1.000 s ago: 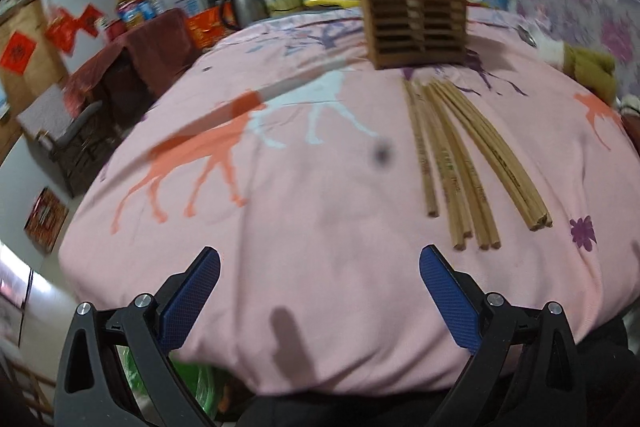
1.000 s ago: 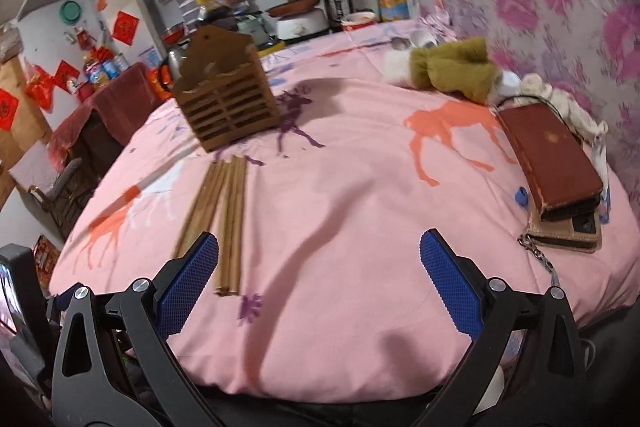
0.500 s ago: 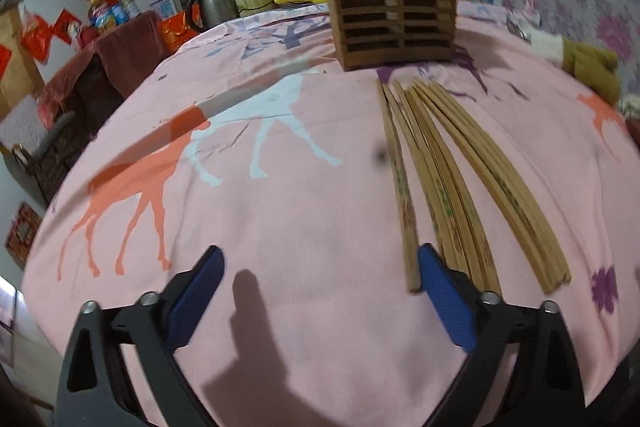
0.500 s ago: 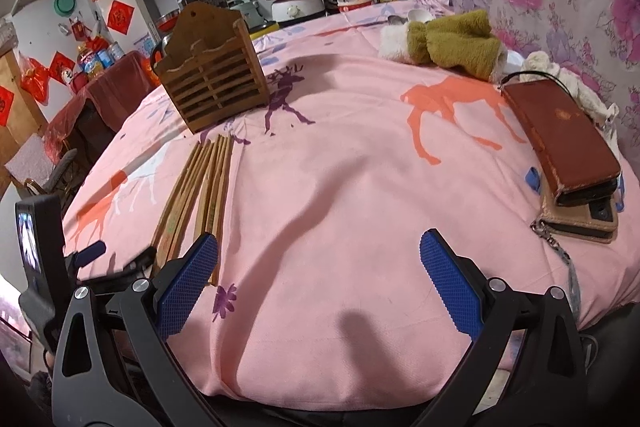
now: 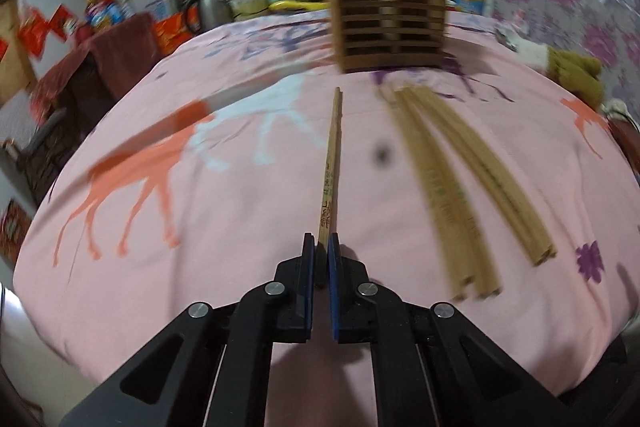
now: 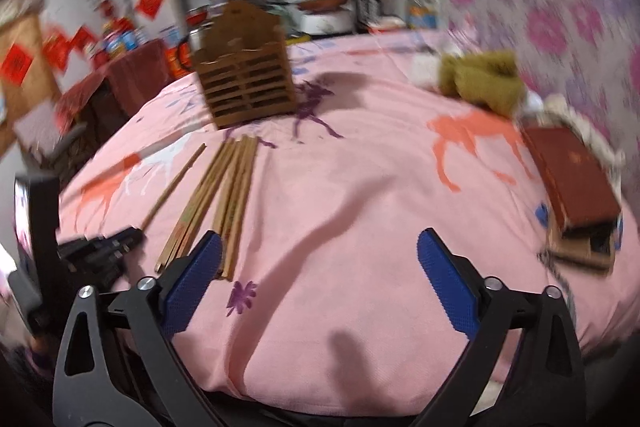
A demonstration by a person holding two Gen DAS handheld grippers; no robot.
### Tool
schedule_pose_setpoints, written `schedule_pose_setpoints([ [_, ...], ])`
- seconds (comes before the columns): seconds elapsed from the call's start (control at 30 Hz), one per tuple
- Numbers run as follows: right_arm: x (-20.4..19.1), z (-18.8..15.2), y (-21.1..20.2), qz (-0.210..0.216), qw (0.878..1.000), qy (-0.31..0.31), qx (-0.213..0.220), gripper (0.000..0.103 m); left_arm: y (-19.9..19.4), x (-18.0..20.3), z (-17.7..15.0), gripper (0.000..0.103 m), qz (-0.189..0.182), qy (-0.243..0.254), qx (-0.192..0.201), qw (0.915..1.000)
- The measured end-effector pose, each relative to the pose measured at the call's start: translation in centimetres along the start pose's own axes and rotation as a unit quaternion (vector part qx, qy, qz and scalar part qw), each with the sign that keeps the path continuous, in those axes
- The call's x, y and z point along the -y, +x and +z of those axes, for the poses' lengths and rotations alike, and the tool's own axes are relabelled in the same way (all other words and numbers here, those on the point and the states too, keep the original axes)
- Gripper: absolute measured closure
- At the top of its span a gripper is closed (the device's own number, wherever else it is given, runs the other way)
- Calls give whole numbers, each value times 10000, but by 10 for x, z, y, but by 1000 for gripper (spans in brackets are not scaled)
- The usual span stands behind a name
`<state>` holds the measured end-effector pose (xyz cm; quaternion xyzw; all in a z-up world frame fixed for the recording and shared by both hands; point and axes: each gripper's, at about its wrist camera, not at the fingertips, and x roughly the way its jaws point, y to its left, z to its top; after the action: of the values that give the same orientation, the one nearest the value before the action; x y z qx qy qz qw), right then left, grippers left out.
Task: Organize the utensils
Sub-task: 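Drag the chopstick out of the bundle with the left gripper and release it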
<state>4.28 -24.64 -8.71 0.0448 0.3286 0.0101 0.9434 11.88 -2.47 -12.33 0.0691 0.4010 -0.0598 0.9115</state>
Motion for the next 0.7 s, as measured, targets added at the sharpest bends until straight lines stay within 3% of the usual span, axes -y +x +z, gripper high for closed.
schedule_pose_setpoints([
  [0.07,-23,-8,4,2,9969,-786,79,21,-4,-10,-6,93,-61,-102,24,9999],
  [0.13,-36,-12,14,205,9937,-1093,-112,35,-5,-14,-8,91,-112,-179,86,9997],
  [0.2,-40,-13,23,260,9923,-1184,-260,41,-5,-13,-8,85,-27,-183,138,9997],
  [0.27,-39,-12,32,298,9921,-1165,-368,42,-5,-15,-10,66,116,-227,214,9994],
  [0.33,-38,-11,42,389,9915,-1128,-519,42,-3,-23,-12,36,248,-413,246,9985],
  [0.37,-38,-11,48,478,9905,-1122,-631,42,0,-31,-12,31,193,-594,218,9978],
  [0.47,-41,-14,59,482,9899,-1130,-702,42,0,-33,-11,29,172,-618,214,9977],
  [0.57,-22,-12,60,-30,9960,-670,-596,42,-1,-27,-12,27,292,-515,264,9979],
  [0.7,7,-8,52,125,9987,-71,-479,49,1,-33,-12,22,254,-632,218,9974],
])
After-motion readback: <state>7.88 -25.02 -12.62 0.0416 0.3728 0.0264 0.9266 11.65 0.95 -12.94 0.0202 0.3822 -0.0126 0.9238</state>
